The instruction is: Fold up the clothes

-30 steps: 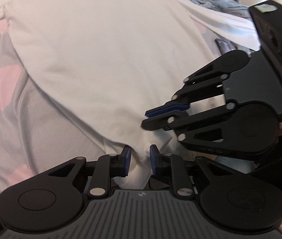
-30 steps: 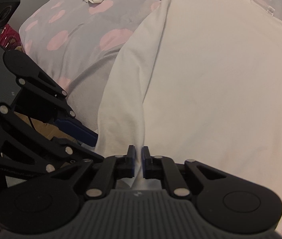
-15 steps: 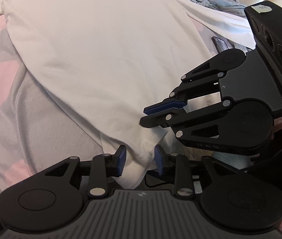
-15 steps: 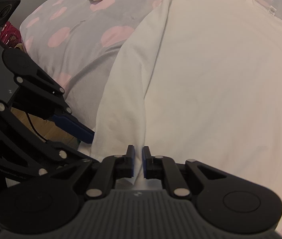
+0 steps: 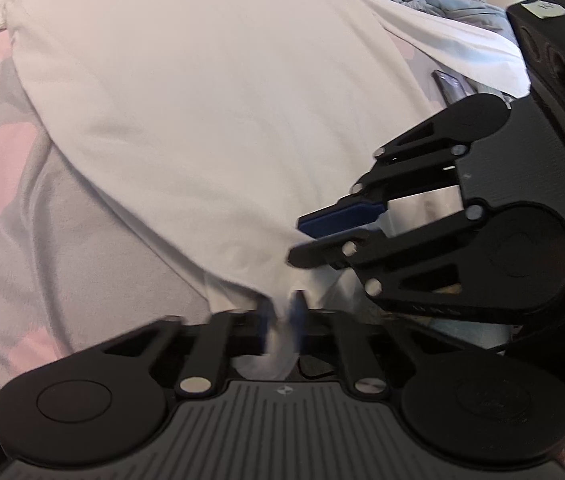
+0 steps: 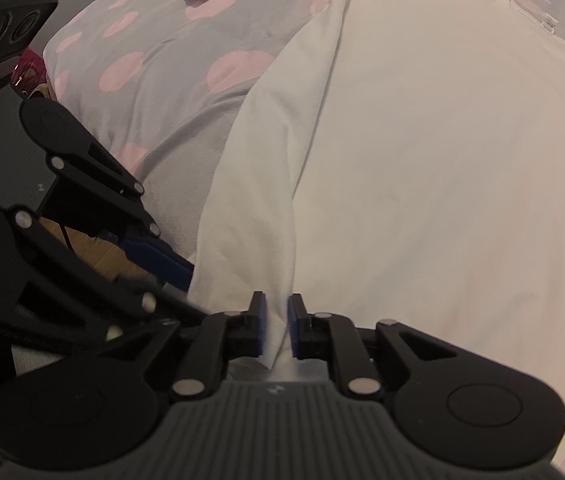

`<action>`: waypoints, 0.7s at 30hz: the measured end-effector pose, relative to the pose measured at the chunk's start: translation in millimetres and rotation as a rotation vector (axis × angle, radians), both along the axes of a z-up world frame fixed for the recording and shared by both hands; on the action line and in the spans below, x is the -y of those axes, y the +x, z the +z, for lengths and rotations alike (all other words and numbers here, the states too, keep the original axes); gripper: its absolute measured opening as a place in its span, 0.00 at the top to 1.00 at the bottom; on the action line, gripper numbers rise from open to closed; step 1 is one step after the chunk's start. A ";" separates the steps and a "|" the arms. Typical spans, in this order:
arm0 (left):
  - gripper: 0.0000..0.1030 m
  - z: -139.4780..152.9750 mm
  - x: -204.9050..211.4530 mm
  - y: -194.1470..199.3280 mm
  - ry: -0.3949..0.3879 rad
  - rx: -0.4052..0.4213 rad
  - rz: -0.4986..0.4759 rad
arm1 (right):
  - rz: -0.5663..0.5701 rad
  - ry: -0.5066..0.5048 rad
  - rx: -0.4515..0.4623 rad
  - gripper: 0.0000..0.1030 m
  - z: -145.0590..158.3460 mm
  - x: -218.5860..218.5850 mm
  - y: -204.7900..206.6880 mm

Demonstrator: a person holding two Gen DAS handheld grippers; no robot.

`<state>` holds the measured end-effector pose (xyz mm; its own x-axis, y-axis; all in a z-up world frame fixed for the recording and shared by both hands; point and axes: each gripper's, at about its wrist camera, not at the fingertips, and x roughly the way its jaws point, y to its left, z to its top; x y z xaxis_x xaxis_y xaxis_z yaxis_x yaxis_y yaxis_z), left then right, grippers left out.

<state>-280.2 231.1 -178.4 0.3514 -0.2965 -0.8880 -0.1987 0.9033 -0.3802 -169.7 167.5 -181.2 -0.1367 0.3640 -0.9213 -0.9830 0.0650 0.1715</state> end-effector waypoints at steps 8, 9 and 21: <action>1.00 50.4 -29.0 -26.5 -0.042 0.035 0.111 | -0.036 0.029 0.014 0.66 14.0 13.0 11.4; 1.00 56.2 -34.0 -31.3 -0.038 0.029 0.127 | -0.046 0.028 0.016 0.66 14.5 14.3 13.7; 1.00 68.0 -79.9 -73.4 0.169 -0.286 0.157 | -0.038 0.013 -0.007 0.65 10.4 17.3 13.5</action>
